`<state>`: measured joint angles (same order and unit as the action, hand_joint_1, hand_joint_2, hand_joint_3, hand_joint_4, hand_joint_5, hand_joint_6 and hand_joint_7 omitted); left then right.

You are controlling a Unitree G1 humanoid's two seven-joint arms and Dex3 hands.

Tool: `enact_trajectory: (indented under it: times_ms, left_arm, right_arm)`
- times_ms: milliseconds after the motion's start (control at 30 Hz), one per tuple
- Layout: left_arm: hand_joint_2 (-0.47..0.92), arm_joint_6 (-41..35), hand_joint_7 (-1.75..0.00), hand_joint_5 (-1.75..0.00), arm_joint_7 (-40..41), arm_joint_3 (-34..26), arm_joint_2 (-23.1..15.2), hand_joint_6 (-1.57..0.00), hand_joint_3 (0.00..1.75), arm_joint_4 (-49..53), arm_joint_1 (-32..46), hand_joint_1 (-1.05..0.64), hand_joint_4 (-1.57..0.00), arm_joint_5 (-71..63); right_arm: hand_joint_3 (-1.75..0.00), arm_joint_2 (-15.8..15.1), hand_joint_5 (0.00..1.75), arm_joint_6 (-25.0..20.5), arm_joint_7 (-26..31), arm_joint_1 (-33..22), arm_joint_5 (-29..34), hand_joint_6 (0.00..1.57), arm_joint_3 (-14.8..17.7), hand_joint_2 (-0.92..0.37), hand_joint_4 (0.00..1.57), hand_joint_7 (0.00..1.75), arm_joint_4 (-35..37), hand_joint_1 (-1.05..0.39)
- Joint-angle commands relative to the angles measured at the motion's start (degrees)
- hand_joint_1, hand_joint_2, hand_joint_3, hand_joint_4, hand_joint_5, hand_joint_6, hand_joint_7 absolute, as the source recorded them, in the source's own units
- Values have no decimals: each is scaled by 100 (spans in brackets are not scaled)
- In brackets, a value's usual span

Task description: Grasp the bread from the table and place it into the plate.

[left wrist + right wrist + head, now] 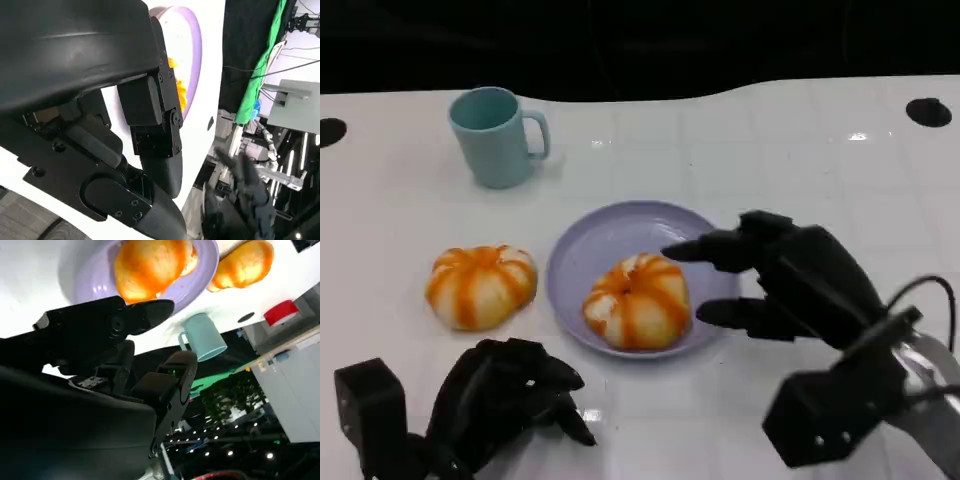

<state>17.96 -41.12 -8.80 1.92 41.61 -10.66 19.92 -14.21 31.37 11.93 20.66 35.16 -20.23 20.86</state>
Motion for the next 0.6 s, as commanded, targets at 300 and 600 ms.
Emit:
enact_trajectory:
  times_ms: [300, 600]
  left_arm:
    - [73, -24, -19, -60, 72, -19, -71, -157, 0, -52, -23, -105, -157, -18]
    - [74, 48, -19, -59, -17, -38, -124, -157, 0, 38, -70, -105, -157, -5]
  right_arm:
    - [-8, -490, 134, 186, 10, -1388, -242, 78, 735, -88, 62, 62, -1301, -15]
    - [-105, -772, 148, 924, 122, -1935, -356, 91, 1017, -51, 85, 97, -1178, -10]
